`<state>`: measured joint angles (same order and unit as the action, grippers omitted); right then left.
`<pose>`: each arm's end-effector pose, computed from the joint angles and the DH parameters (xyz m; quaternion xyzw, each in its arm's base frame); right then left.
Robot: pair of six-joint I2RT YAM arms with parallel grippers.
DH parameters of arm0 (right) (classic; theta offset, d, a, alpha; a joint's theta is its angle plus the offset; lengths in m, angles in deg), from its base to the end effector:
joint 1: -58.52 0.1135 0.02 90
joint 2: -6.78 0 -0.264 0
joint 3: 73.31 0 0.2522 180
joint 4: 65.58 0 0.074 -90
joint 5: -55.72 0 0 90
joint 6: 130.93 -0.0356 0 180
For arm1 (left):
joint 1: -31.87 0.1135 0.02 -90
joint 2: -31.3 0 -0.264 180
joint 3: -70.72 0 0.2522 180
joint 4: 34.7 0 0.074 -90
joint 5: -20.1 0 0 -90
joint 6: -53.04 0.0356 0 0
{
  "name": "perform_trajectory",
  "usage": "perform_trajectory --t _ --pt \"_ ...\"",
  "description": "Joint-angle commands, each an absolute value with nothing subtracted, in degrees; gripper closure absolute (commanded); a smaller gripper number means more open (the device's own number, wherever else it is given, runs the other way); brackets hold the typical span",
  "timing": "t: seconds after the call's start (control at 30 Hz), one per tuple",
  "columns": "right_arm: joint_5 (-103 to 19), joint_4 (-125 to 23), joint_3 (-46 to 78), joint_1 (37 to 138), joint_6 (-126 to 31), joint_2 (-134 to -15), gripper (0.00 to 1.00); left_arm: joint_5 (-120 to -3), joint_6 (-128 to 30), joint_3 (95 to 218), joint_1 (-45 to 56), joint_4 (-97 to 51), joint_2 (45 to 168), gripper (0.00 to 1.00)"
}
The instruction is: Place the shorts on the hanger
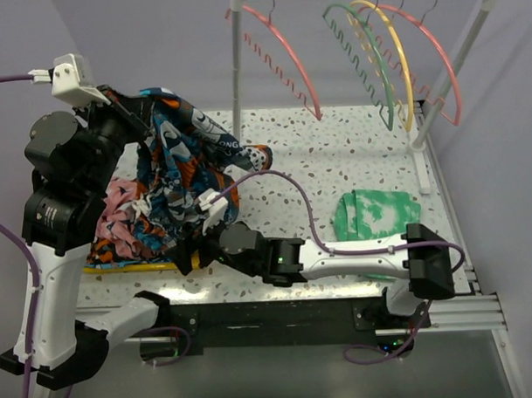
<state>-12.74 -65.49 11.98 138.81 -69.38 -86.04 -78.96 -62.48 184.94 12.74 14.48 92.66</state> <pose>0.0785 0.3814 0.3299 -0.2125 0.7187 0.4439 0.4912 0.1480 -0.0454 0.5532 -0.0955 0.6776 -0.2262 0.6932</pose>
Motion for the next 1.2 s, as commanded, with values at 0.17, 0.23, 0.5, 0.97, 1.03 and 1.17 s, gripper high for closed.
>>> perform_trajectory --t 0.17,0.23,0.5,0.97,1.03,1.17 --pt "-3.3 -66.7 29.3 141.1 -69.3 -100.4 0.15 -78.2 -63.9 188.1 13.0 12.0 92.6 1.0" --pt "-0.9 -66.2 32.5 141.1 -69.2 -103.4 0.15 -78.3 -63.9 187.8 13.0 12.2 92.3 1.0" --pt "7.7 -59.9 33.6 141.1 -69.7 -104.9 0.69 -81.3 -62.3 187.8 13.0 13.2 90.8 1.0" --pt "21.3 -35.7 19.3 141.1 -60.0 -66.8 1.0 -86.7 -61.2 177.9 13.0 13.2 86.9 1.0" --pt "24.0 -34.7 20.0 141.0 -56.9 -61.4 1.0 -85.5 -61.8 174.9 13.0 13.1 86.4 1.0" --pt "19.3 -28.4 23.9 136.5 -52.2 -56.3 1.0 -77.7 -62.5 169.2 13.0 11.7 86.1 1.0"
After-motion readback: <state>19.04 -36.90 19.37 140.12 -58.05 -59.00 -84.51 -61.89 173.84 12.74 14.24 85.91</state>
